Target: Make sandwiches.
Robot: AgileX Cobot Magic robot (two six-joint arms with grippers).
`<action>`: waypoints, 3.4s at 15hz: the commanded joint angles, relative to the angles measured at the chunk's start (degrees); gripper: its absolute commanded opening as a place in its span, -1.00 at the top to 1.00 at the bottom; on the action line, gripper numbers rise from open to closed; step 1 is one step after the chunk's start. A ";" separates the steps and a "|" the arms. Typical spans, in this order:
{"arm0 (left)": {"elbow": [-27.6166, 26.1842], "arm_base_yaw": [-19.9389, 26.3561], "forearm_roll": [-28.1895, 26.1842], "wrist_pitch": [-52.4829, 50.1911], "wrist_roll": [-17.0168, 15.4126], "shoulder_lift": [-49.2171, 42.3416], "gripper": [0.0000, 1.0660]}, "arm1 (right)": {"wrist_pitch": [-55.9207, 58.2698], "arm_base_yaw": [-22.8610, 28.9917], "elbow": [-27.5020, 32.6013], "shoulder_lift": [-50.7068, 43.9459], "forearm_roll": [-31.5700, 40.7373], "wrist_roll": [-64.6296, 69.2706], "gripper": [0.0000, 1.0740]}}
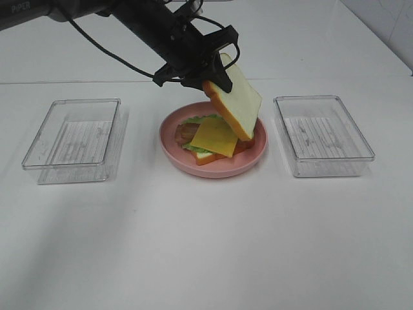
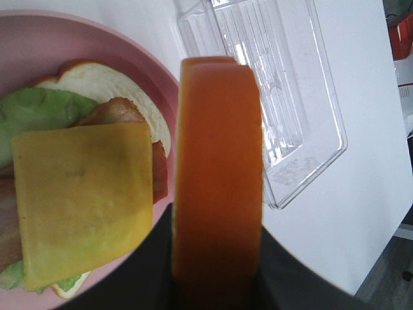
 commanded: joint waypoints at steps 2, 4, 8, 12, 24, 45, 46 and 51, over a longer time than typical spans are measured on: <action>-0.23 0.00 -1.20 -0.34 0.97 1.66 1.00 | -0.52 -0.34 0.23 -1.89 0.34 -0.40 -0.70; -0.23 0.00 0.06 -0.34 0.23 3.15 1.00 | -0.52 -0.34 0.23 -1.89 0.34 -0.40 -0.70; -0.23 0.00 11.46 0.11 -8.88 3.32 0.74 | -0.52 -0.34 0.23 -1.89 0.34 -0.40 -0.70; -0.23 0.00 14.38 -0.29 -9.57 3.32 -0.35 | -0.52 -0.34 0.23 -1.89 0.34 -0.40 -0.70; -8.82 0.00 32.43 15.81 -12.55 -4.70 -0.89 | -0.52 -0.34 0.23 -1.89 0.46 -0.40 -0.70; 78.15 27.85 40.85 2.92 -6.19 -98.95 -0.89 | -0.52 -0.34 0.23 -1.89 0.46 -0.40 -0.70; 79.47 27.85 40.85 2.75 -6.30 -100.78 -0.89 | -0.52 -0.34 0.23 -1.89 0.46 -0.40 -0.70; 91.90 27.85 42.74 2.86 -7.16 -121.52 -0.88 | -0.52 -0.34 0.23 -1.89 0.46 -0.40 -0.70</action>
